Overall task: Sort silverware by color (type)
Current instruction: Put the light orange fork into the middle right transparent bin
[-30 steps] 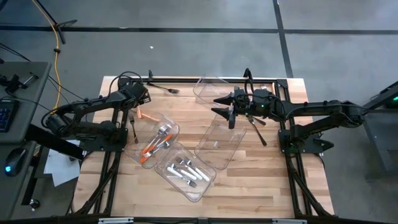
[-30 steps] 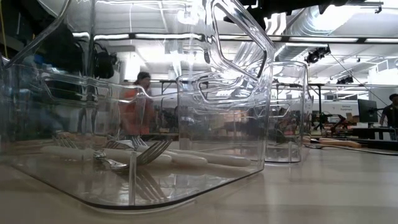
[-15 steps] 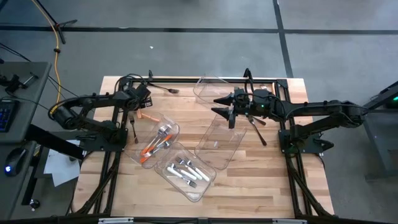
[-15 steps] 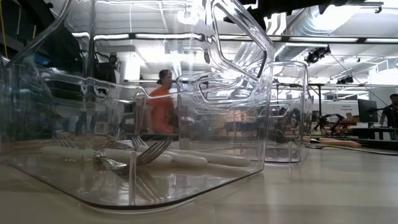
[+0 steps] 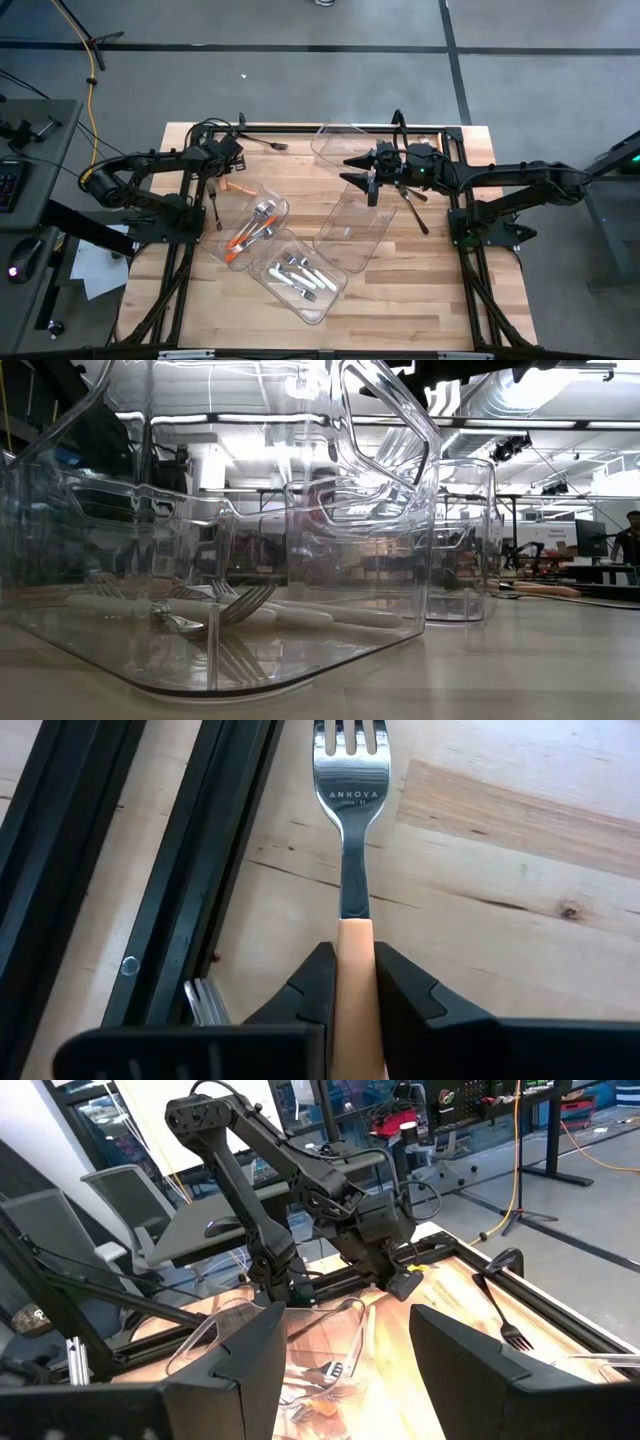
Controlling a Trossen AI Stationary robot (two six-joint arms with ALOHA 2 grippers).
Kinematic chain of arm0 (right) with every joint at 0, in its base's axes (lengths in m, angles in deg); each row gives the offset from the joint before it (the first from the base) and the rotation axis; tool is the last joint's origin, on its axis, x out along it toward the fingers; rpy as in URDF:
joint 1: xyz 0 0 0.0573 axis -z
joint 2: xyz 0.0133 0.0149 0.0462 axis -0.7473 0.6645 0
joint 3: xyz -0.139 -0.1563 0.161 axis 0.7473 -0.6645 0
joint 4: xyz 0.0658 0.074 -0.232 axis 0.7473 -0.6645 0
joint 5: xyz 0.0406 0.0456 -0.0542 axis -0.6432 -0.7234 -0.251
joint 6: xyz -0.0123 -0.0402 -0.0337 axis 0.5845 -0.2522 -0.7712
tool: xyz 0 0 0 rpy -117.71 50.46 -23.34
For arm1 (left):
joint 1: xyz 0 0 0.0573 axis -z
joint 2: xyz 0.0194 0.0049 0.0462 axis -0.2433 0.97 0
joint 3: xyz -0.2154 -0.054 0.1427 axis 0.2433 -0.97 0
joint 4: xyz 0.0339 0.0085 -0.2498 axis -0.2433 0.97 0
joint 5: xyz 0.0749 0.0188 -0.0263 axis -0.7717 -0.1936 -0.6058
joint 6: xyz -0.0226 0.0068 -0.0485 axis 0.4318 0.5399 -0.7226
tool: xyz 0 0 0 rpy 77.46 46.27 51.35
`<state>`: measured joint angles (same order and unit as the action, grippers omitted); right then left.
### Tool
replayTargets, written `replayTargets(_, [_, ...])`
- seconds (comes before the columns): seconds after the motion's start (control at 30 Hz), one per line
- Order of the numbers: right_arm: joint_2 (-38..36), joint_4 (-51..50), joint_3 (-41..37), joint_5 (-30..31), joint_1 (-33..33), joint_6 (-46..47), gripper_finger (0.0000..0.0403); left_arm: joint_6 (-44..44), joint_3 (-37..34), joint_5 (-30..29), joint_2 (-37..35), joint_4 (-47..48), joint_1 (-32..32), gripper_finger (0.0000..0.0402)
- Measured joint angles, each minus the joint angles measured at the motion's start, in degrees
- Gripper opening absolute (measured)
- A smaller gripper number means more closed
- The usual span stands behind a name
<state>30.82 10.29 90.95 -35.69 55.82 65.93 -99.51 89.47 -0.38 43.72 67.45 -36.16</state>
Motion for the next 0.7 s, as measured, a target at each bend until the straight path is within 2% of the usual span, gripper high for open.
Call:
replayTargets(0.37, [0.00, 0.00, 0.00, 0.00, 0.00, 0.43, 0.0197, 0.11, -0.24, 0.11, -1.89, 0.02, 0.07, 0.0033])
replayTargets(0.6, [0.00, 0.00, 0.00, 0.00, 0.00, -0.25, 0.0197, 0.12, -0.20, 1.40, -13.41, -3.39, 1.36, 0.0033])
replayTargets(0.7, [0.00, 0.00, 0.00, 0.00, -0.02, -2.01, 0.0197, 4.05, -0.20, 2.65, -19.83, -8.64, 2.49, 0.0033])
